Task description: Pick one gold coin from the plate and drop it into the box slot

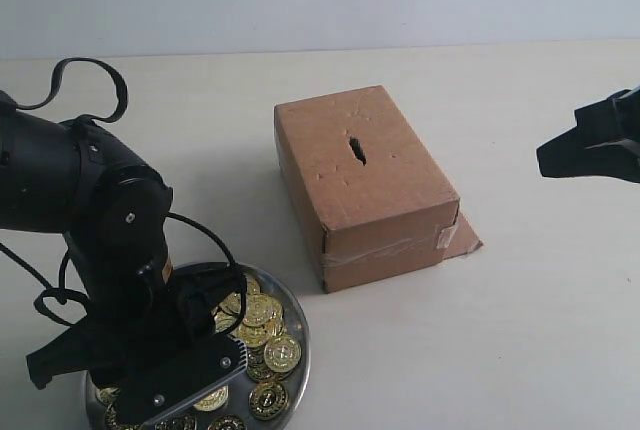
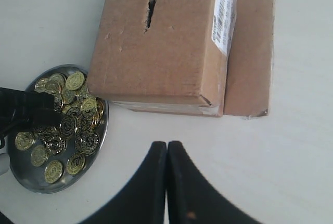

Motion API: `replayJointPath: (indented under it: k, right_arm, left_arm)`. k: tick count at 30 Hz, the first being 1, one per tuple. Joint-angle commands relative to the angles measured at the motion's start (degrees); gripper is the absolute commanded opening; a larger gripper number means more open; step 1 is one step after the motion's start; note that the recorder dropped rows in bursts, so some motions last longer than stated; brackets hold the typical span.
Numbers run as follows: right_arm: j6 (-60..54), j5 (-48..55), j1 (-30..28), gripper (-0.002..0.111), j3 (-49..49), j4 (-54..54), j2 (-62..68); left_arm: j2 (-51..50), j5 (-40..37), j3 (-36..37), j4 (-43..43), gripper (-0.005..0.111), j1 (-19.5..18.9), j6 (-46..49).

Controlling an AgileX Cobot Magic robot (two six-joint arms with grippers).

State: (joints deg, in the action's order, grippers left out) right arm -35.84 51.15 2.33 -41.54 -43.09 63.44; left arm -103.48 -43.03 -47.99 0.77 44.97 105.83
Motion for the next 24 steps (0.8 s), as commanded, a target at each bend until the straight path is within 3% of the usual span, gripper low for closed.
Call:
replayJointPath:
  k: [1, 9, 18, 24]
  right_arm:
    - [-0.6, 0.1, -0.3, 0.000, -0.5, -0.4, -0.3]
    - [-0.6, 0.1, -0.3, 0.000, -0.5, -0.4, -0.3]
    - [-0.6, 0.1, -0.3, 0.000, -0.5, -0.5, -0.3]
    - [-7.0, 4.4, -0.3, 0.000, -0.5, -7.1, -0.3]
  left_arm:
    - [0.4, 0.3, 0.2, -0.2, 0.052, 0.2, 0.0]
    - [0.4, 0.3, 0.2, -0.2, 0.033, 0.2, 0.0]
    - [2.4, 0.5, 0.0, 0.2, 0.033, 0.2, -0.2]
    - [11.4, 1.4, 0.0, 0.2, 0.033, 0.2, -8.8]
